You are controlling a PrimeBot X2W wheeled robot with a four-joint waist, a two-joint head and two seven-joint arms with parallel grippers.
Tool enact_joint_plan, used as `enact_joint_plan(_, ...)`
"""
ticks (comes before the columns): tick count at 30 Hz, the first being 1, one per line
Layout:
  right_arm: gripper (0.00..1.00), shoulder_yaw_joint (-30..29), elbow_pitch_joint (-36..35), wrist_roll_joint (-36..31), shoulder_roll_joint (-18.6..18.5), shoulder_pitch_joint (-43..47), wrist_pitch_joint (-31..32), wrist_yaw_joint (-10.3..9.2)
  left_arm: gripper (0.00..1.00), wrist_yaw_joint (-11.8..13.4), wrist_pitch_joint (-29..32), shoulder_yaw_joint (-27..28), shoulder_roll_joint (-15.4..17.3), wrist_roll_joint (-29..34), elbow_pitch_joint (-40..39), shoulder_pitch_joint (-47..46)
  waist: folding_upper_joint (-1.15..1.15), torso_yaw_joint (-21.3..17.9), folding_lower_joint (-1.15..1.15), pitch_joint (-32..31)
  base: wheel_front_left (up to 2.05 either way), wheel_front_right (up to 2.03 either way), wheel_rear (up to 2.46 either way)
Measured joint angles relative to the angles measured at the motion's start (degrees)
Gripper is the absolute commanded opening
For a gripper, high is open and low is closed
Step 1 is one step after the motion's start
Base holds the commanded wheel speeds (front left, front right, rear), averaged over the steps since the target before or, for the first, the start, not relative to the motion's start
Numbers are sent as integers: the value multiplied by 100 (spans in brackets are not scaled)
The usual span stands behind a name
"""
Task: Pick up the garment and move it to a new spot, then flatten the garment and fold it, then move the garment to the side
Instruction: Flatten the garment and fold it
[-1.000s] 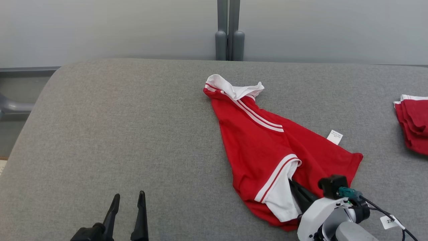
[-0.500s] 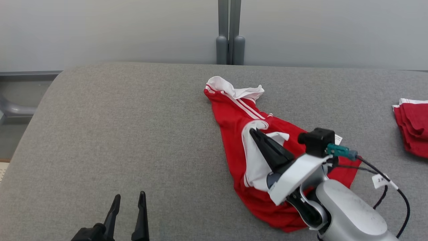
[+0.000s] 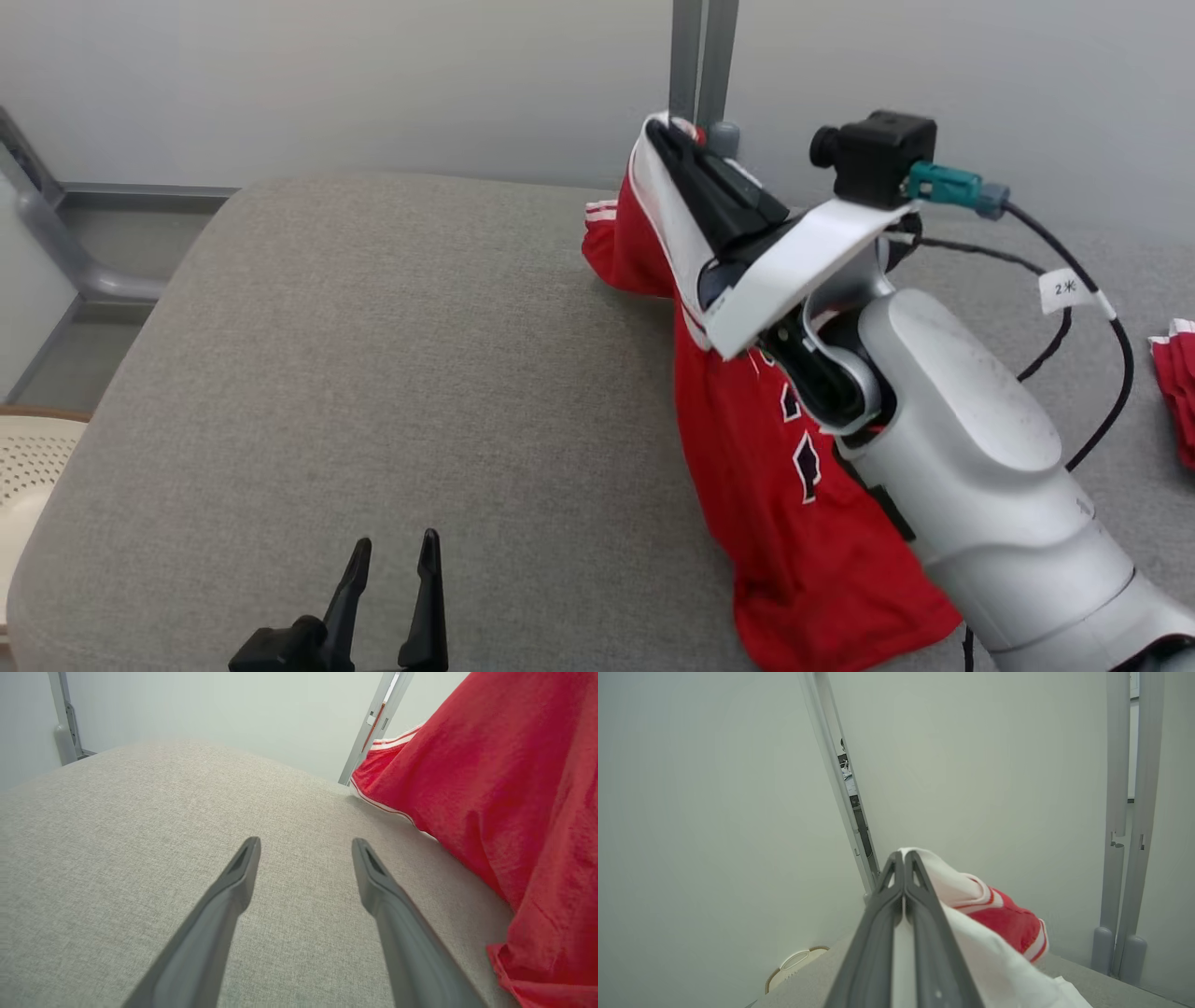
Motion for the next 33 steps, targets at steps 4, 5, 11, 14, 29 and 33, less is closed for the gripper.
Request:
enact_joint_plan(4, 0, -408, 459, -168, 147, -444, -101, -1, 100, 80, 0, -99, 1, -82, -1, 12, 0, 204, 0, -69, 0, 0, 0)
enact_joint_plan(5, 0, -494, 566, -223, 170, -559, -149, 0, 100, 82, 0, -130, 0, -96, 1, 16, 0, 258, 0, -87, 0, 0, 0)
enact_joint_plan(11, 0, -1023, 1016, -108, 257, -1119, -483, -1, 100, 125, 0, -214, 1, -99, 5, 75, 0, 475, 0, -226, 0, 0, 0)
enact_joint_plan(14, 0, -1158, 1180, -21, 260, -1345, -727, 0, 100, 125, 0, -223, 1, -89, 11, 114, 0, 514, 0, -295, 0, 0, 0)
enact_joint_plan(29, 0, -2317, 1897, -614, -191, -641, -1274, 0, 100, 82, 0, -148, 1, -47, 47, 155, 0, 158, 0, -266, 0, 0, 0)
enact_joint_plan(33, 0, -2775, 1945, -779, -471, 26, -1344, 0, 100, 78, 0, -144, 1, -47, 56, 155, 0, 14, 0, -201, 0, 0, 0)
